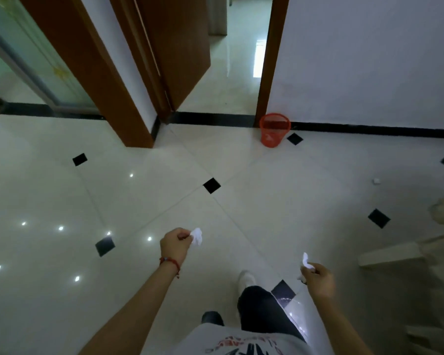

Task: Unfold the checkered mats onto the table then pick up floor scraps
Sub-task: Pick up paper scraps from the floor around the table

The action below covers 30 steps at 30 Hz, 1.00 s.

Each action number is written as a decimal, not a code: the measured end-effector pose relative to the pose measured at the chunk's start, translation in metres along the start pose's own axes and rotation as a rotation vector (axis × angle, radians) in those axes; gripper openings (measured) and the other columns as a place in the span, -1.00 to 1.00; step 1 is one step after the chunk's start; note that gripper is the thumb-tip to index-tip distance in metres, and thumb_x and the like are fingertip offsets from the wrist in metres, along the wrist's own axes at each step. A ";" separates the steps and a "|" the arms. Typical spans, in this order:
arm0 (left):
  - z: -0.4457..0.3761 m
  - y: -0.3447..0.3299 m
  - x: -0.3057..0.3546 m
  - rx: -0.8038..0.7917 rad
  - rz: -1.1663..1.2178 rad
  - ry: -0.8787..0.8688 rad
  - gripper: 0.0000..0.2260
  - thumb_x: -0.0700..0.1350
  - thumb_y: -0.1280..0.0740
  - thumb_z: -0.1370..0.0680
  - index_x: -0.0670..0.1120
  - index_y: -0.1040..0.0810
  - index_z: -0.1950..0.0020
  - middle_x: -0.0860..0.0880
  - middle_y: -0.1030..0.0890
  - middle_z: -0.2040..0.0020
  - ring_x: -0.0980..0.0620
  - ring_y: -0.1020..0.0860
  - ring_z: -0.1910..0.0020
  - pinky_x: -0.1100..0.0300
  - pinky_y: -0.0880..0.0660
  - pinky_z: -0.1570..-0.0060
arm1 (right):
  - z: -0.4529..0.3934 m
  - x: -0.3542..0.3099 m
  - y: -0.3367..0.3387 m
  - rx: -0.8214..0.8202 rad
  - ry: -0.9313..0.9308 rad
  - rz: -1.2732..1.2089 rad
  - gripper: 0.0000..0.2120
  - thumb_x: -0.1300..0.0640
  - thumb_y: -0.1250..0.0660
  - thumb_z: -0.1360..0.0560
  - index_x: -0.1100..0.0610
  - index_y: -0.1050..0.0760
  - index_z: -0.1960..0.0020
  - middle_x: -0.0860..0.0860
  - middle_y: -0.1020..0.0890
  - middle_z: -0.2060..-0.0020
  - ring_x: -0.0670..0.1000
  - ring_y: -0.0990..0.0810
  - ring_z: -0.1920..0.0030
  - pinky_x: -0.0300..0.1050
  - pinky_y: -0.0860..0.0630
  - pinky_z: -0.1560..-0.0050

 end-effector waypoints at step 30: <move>-0.526 -0.152 0.376 -0.115 -0.018 0.015 -0.96 -0.27 -0.39 -0.41 -0.22 -0.62 0.17 -0.17 -0.63 0.23 -0.09 -0.56 0.25 0.19 -0.45 0.18 | -0.537 -0.409 -0.032 0.111 -0.075 -0.050 -0.55 -0.05 -0.22 -0.54 0.17 -0.48 0.44 0.12 -0.67 0.40 0.01 -0.58 0.37 -0.21 -0.37 0.35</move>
Point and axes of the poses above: each hand's wrist, its own z-axis away from the middle knuckle, its own y-axis out of the back of the hand, x = y × z, the point moved 2 cm from there along -z, towards the middle knuckle
